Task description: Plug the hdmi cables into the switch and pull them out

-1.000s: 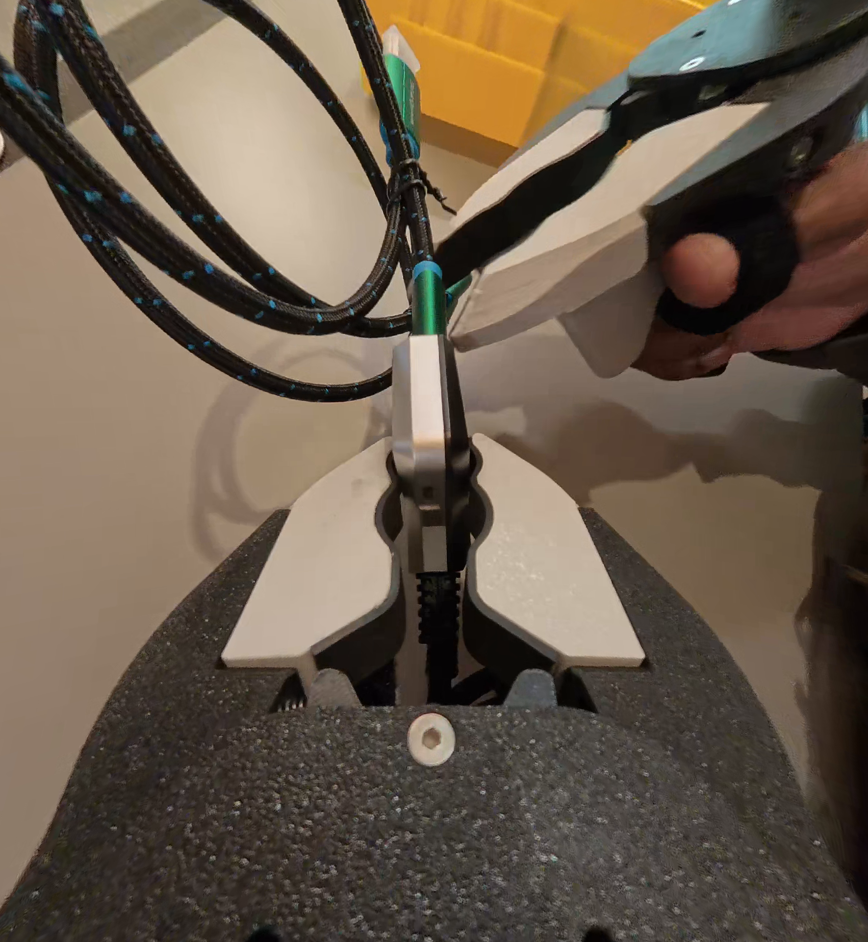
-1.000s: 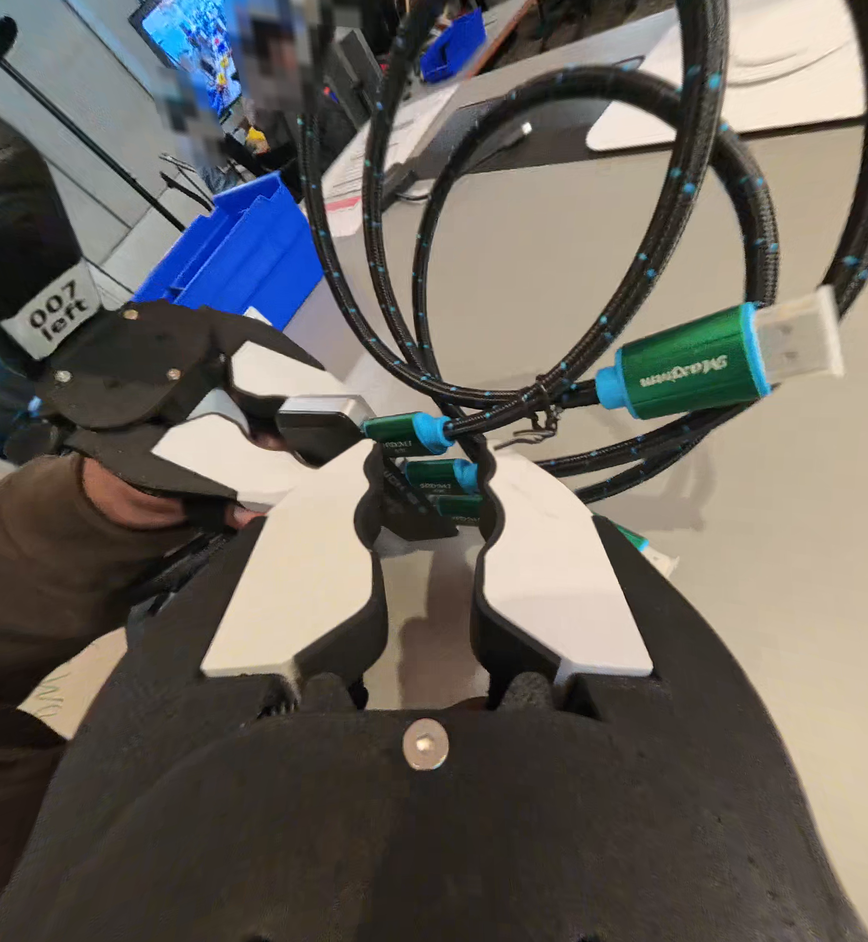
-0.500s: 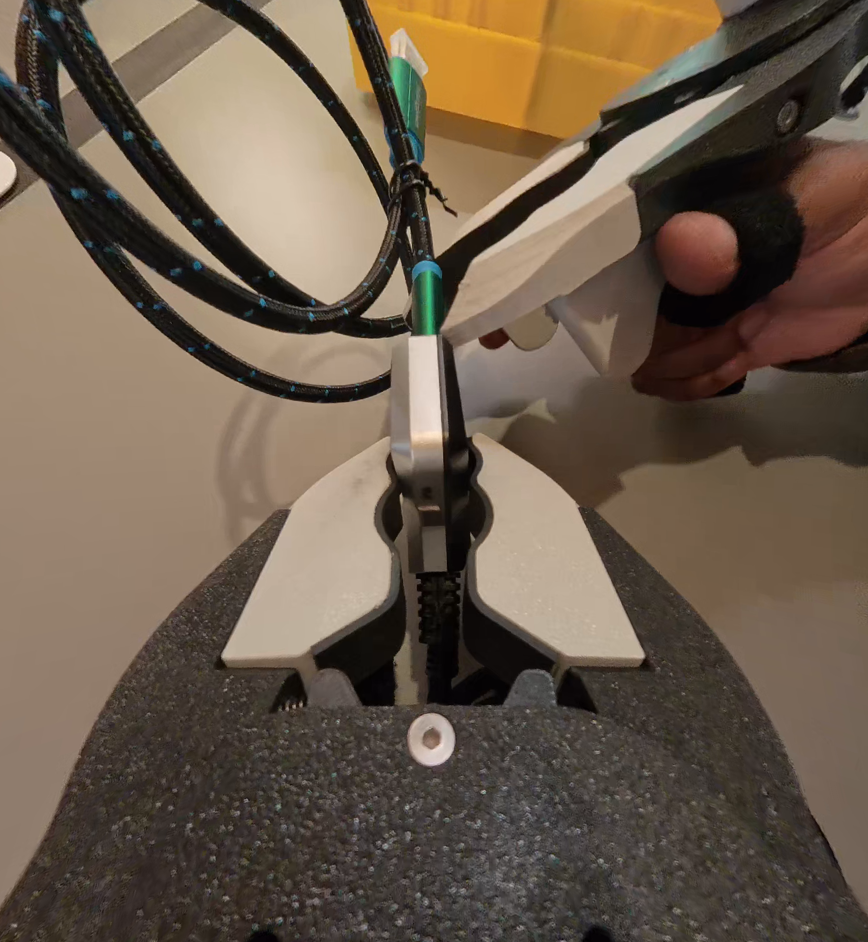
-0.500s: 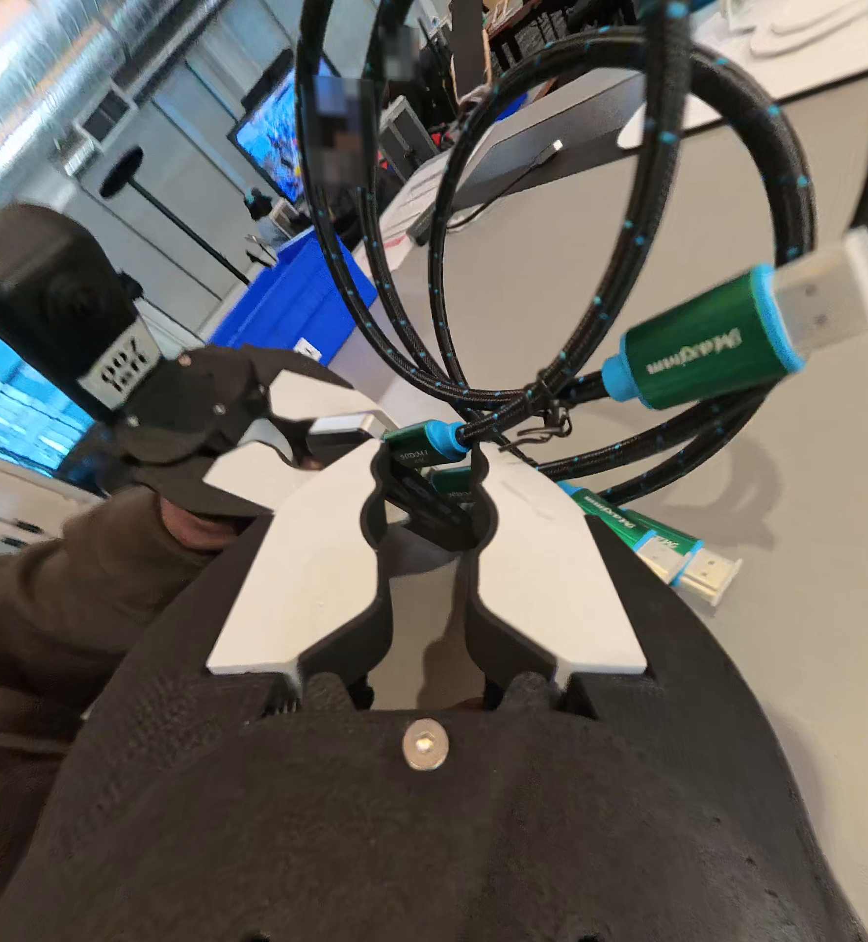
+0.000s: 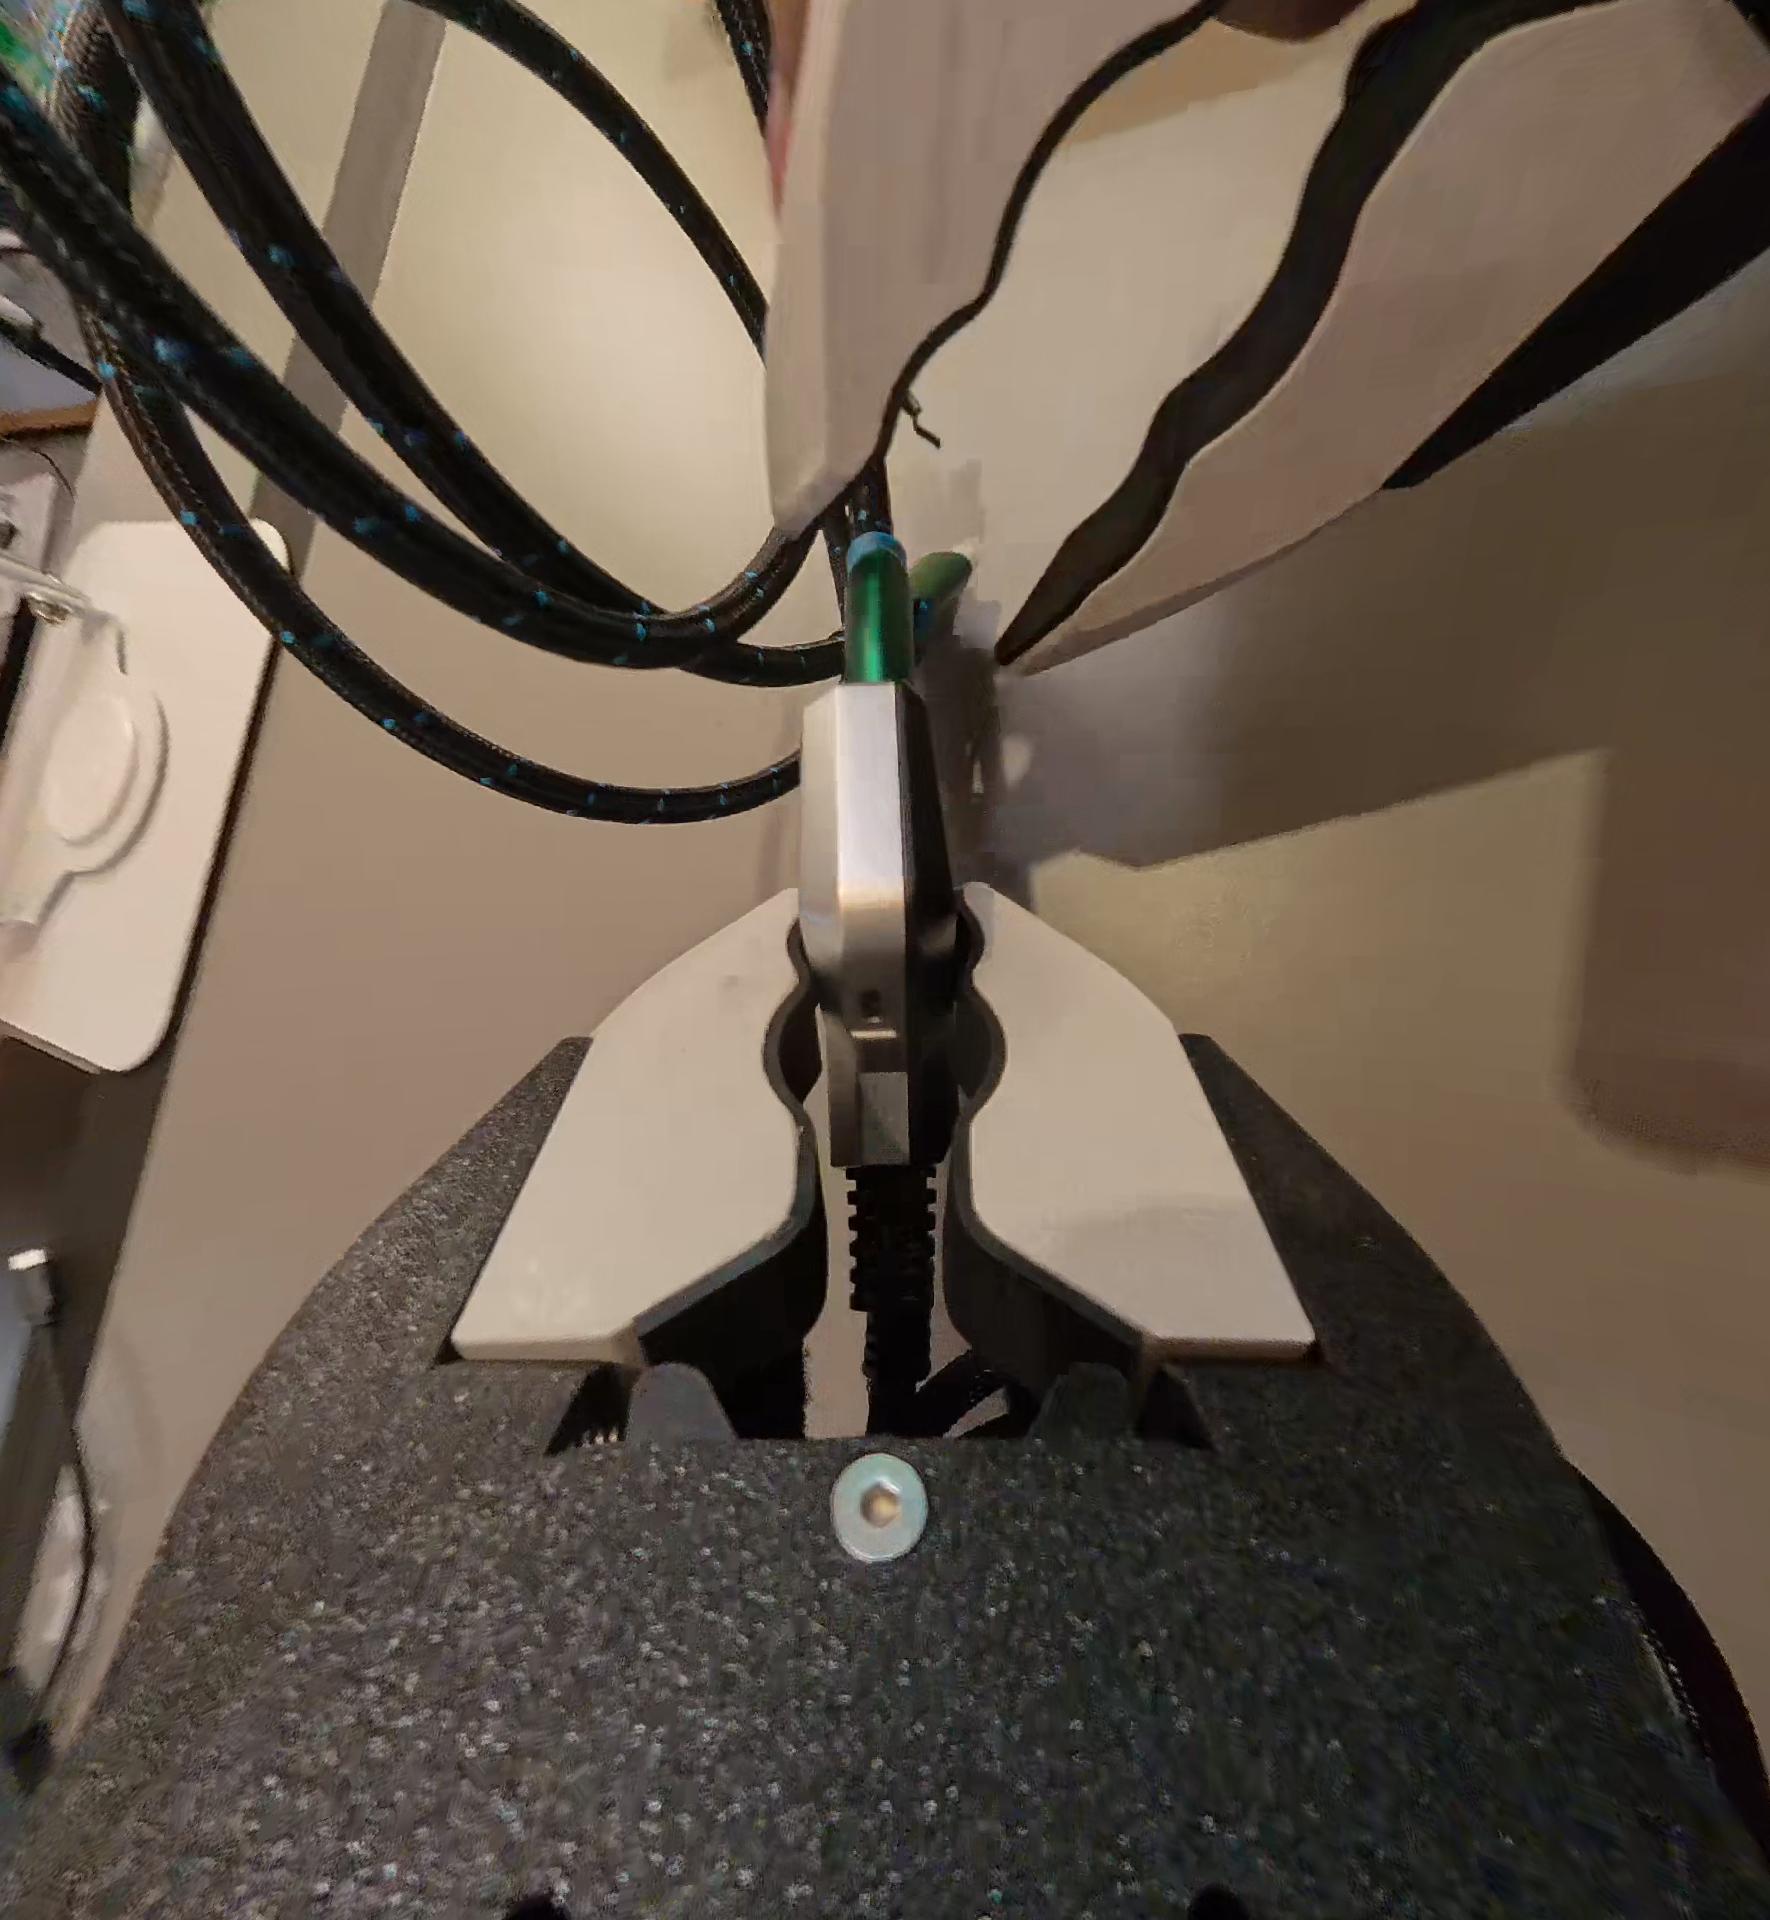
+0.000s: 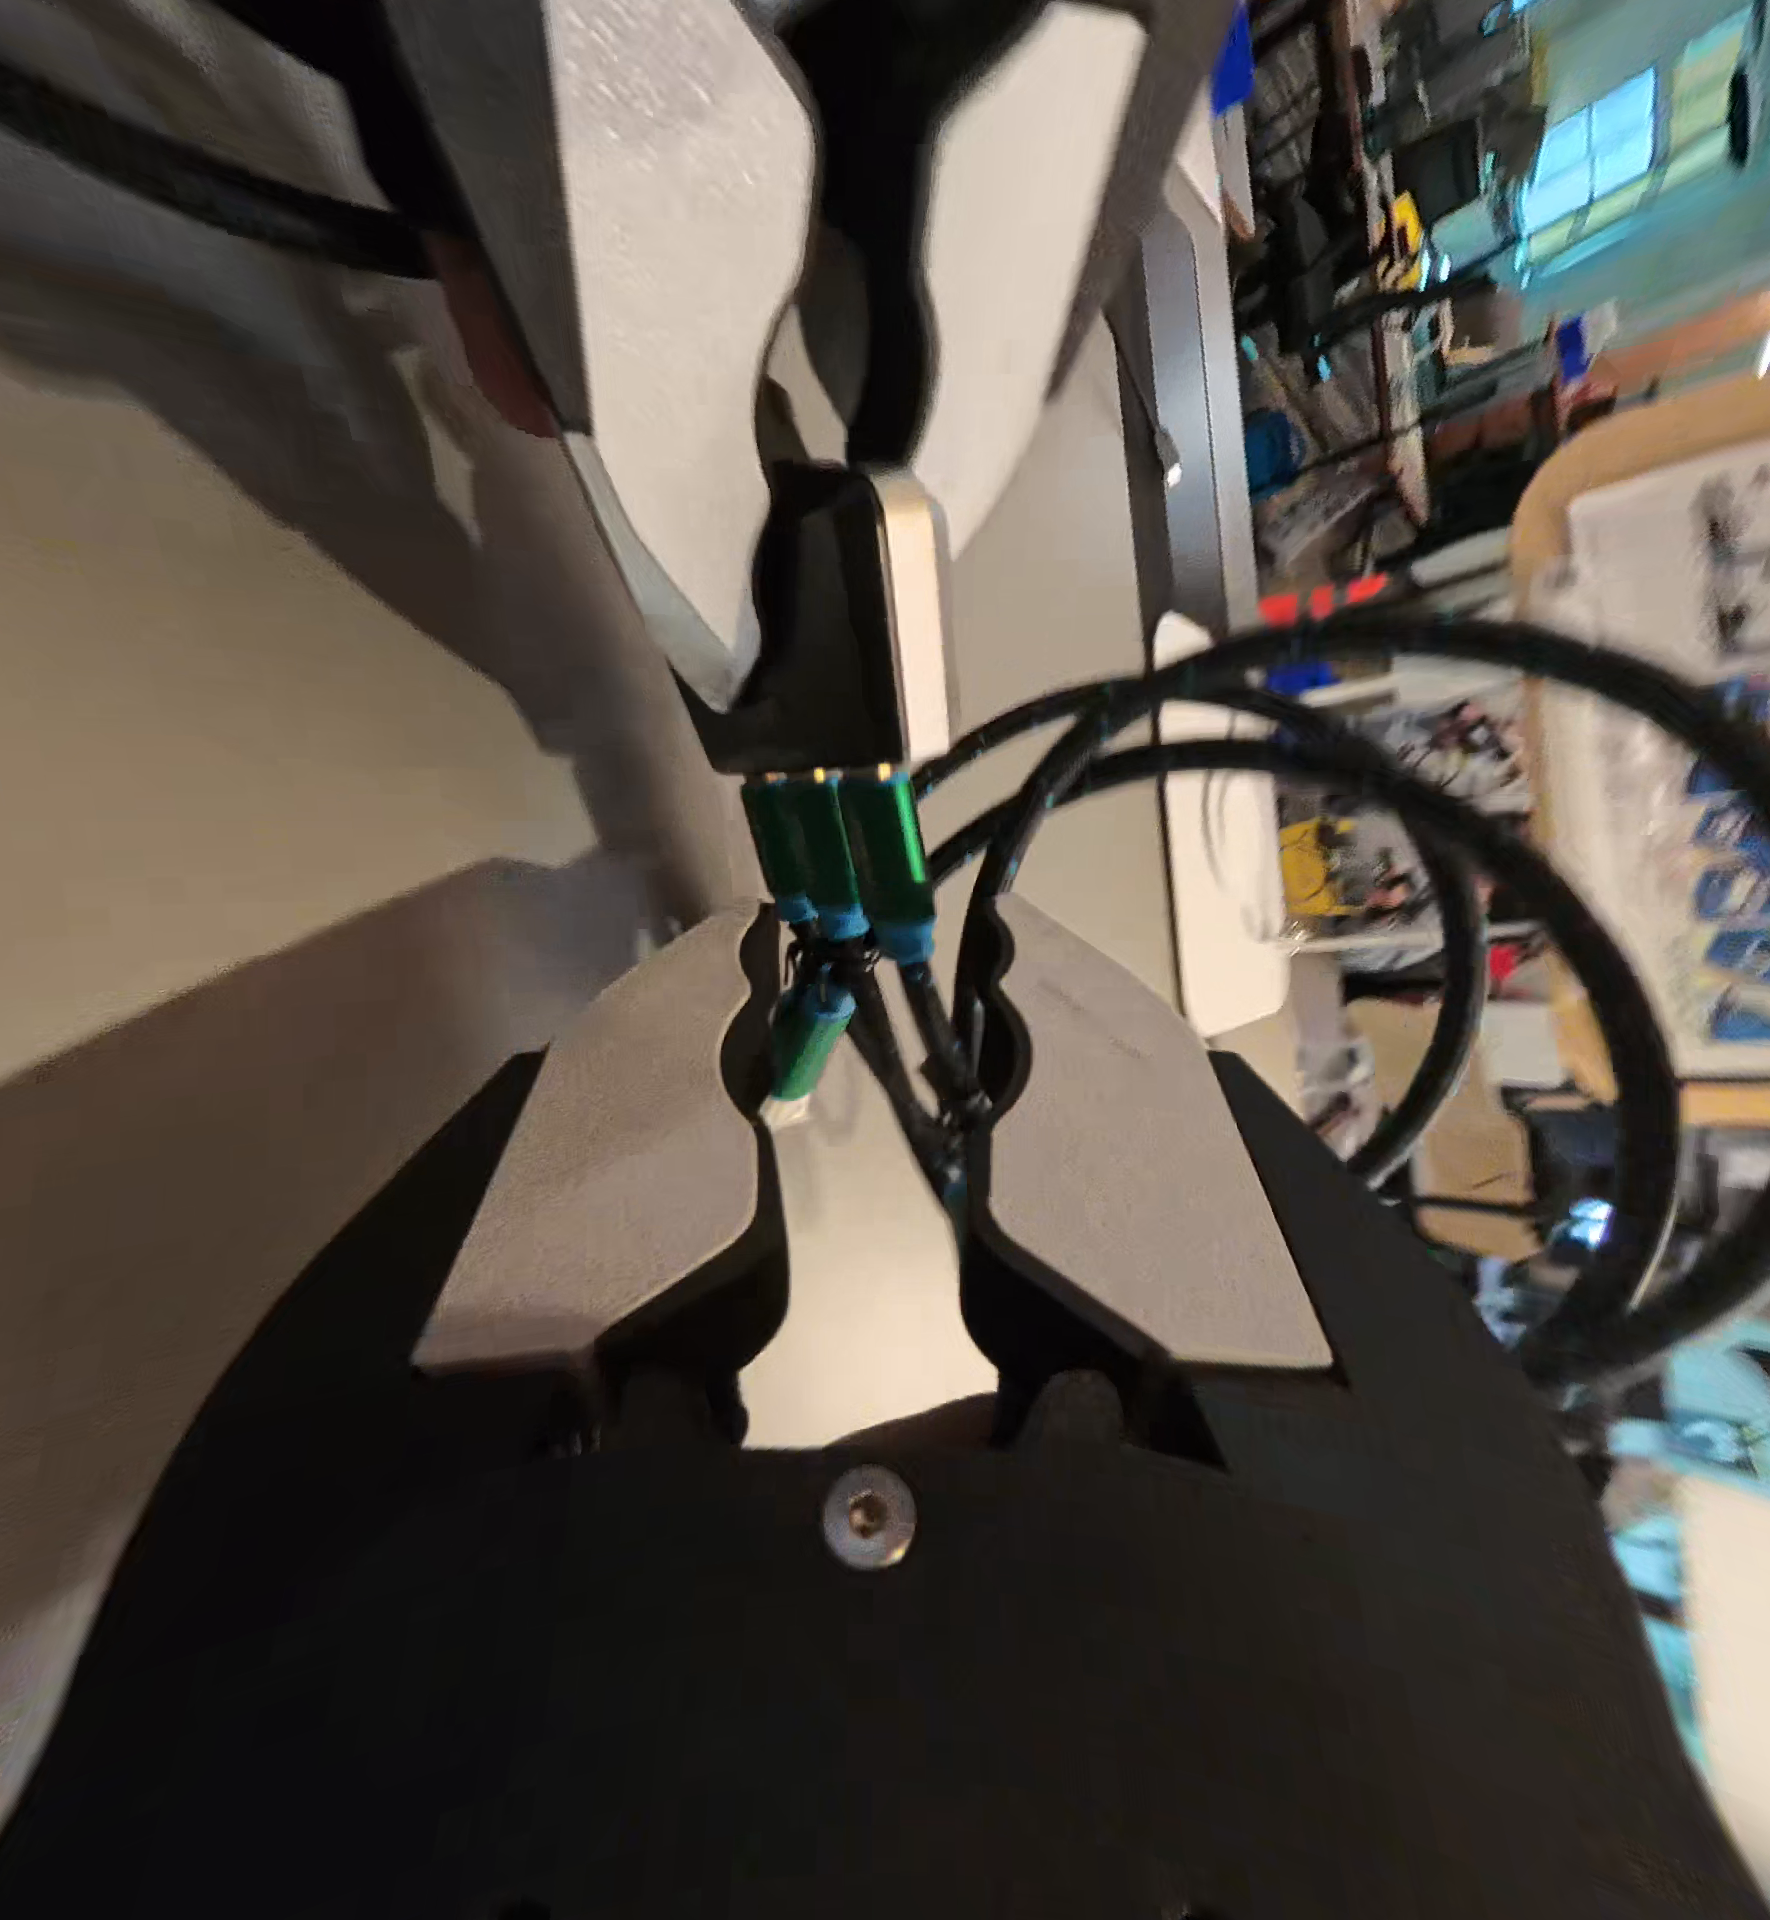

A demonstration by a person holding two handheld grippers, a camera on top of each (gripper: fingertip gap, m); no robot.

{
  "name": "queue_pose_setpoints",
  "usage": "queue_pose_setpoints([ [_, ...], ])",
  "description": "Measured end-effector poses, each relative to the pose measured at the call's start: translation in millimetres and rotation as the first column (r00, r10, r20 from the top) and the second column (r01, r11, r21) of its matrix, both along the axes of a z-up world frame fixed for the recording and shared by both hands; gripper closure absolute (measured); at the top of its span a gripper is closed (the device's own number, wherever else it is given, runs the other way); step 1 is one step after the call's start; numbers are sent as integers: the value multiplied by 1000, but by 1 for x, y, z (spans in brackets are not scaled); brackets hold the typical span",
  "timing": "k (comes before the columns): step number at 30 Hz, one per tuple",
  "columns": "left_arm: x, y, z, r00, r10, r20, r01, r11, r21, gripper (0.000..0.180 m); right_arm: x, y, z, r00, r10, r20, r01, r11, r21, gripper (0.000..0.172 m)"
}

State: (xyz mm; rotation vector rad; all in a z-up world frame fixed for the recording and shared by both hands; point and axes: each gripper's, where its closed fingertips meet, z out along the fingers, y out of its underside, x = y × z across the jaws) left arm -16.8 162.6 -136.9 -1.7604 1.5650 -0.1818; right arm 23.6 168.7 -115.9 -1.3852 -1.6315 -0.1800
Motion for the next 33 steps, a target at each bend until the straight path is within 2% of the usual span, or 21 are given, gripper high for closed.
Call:
queue_pose_setpoints([
  [1, 1, 0, 1, 1000, -10, -24, 11, 999, 34, 159, -4, -1, 2, 999, 34, 30, -35, 999, 38, 138],
  [4, 0, -1, 2, 997, -18, -80, 27, 993, 114, 159, -13, -4, 7, 988, 112, 102, -127, 980, 152, 152],
  [6, 1, -3, 4, 995, -22, -100, 38, 987, 154, 159, -18, -7, 3, 980, 137, 143, -160, 973, 168, 158],
  [14, -5, -3, 6, 976, -22, -216, 94, 940, 328, 159, -23, -3, -7, 957, 126, 260, -188, 954, 232, 158],
  [17, -7, -5, 5, 967, -70, -246, 167, 903, 396, 158, -25, -8, -9, 962, 170, 215, -214, 956, 201, 158],
  [24, -4, -7, 11, 969, -109, -221, 198, 876, 439, 158, -21, -12, -4, 964, 211, 160, -240, 950, 197, 158],
  [25, -8, -5, 11, 969, -90, -231, 187, 878, 441, 158, -13, -5, -7, 969, 168, 182, -202, 961, 188, 159],
  [27, -57, 21, 8, 958, 64, -281, 78, 882, 464, 159, 34, 25, -16, 971, 39, 235, -88, 976, 199, 160],
  [29, -104, 35, 8, 965, 159, -209, -65, 915, 398, 159, 74, 29, -26, 976, 33, 214, -54, 994, 95, 160],
  [31, -118, 41, 13, 967, 188, -170, -124, 936, 330, 159, 73, 11, -30, 975, 90, 203, -96, 995, 16, 160],
  [33, -113, 45, 17, 974, 187, -129, -149, 954, 259, 159, 55, -6, -26, 982, 111, 150, -105, 993, -47, 160],
])
